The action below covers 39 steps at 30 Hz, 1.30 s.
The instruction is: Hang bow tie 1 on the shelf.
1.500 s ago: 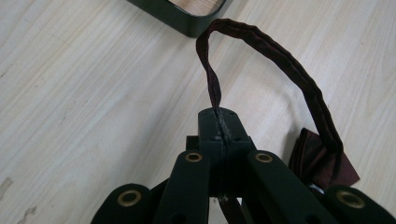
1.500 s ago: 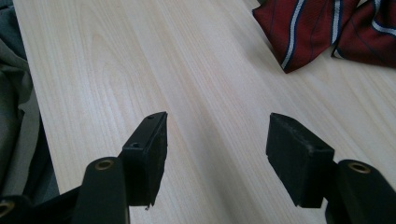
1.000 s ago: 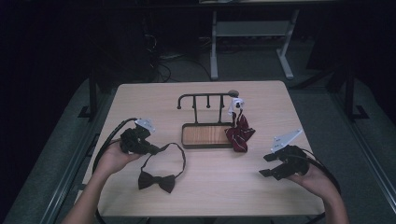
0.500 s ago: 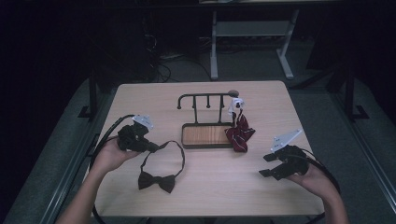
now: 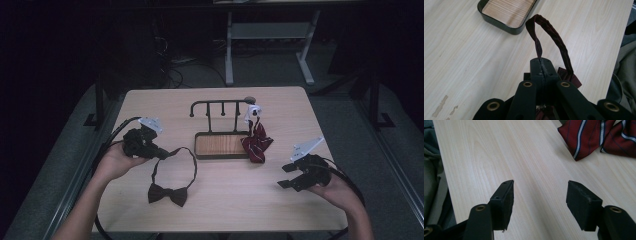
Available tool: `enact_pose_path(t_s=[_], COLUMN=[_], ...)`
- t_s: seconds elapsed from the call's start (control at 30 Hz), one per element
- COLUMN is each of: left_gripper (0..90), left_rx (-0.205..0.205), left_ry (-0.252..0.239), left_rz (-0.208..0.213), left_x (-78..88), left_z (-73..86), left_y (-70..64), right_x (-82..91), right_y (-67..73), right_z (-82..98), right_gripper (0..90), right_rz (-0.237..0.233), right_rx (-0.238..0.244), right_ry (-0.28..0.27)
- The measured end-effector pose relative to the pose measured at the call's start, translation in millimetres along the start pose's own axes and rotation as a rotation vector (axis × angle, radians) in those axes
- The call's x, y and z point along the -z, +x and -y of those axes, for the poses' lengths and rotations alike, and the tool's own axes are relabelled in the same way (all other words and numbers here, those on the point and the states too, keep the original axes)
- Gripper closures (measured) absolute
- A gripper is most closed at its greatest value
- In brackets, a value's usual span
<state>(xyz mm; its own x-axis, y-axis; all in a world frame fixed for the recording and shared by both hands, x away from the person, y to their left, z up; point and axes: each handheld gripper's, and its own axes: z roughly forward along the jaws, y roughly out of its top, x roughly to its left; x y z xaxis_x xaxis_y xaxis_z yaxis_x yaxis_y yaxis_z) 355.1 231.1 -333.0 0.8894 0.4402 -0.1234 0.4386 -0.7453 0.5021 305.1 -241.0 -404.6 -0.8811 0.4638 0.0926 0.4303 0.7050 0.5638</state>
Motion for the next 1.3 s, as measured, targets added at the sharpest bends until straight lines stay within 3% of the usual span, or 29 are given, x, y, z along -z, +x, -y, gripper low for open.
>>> enact_pose_path(t_s=[0.5,0.77,1.3], left_gripper=[89.2,89.3,89.3], left_rx=[-0.023,-0.037,-0.045], left_ry=[-0.004,-0.02,-0.036], left_rz=[0.001,0.048,0.042], left_x=[18.4,24.0,38.7], left_z=[-14.1,-21.3,-32.0], left_y=[-0.8,2.2,5.3], right_x=[-0.2,-2.2,-0.5], right_y=[-2.0,-1.7,-1.1], right_z=[-0.3,-0.4,-0.1], right_gripper=[38.2,37.7,37.5], right_rz=[0.0,-0.002,-0.007], right_rx=[0.003,0.009,0.005], right_ry=[-0.005,-0.004,-0.011])
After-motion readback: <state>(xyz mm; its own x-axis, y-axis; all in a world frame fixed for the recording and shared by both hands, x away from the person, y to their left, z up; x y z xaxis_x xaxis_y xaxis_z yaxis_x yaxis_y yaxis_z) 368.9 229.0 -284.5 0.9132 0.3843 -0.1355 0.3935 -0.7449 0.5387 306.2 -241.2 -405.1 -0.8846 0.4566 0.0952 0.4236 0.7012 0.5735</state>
